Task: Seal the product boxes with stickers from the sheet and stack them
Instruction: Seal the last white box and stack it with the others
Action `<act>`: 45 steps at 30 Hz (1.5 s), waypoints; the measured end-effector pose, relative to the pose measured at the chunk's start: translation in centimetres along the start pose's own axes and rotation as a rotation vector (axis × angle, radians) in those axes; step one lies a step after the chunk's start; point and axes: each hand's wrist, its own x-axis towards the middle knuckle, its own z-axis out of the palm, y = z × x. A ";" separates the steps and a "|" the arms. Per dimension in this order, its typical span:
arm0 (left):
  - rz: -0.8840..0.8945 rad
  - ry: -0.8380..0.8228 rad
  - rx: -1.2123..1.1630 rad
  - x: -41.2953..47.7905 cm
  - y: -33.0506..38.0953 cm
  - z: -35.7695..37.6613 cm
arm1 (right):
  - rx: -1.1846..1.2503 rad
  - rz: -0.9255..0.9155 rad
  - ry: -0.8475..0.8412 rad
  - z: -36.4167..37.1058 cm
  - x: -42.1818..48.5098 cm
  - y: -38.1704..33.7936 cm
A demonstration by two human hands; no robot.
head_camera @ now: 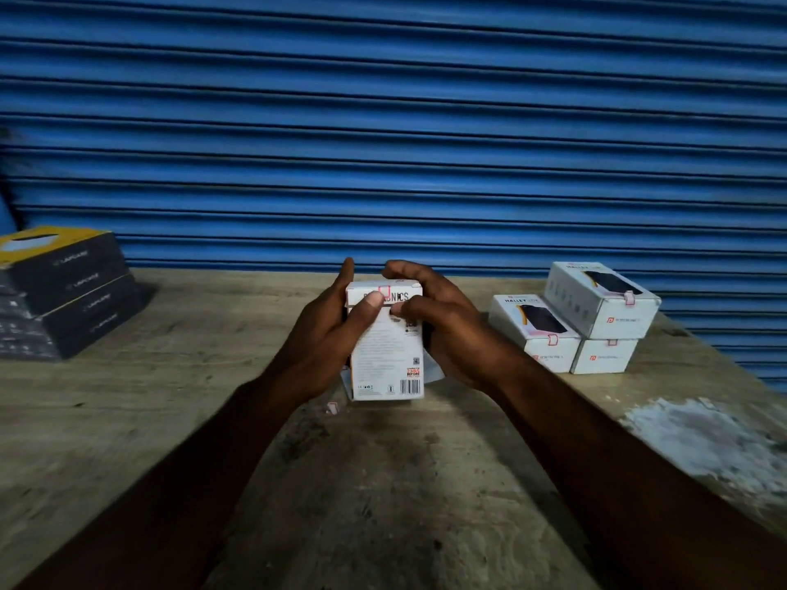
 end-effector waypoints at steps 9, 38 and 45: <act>-0.142 0.120 -0.239 0.9 -0.6 0.0 | 0.215 0.025 -0.037 -0.5 -0.1 -0.1; -0.294 0.078 -0.430 1.4 -1.8 0.5 | 0.003 0.056 0.468 -1.1 1.1 2.2; -0.223 0.398 -0.177 1.8 -3.4 0.7 | -0.176 0.013 0.435 -0.7 1.0 2.0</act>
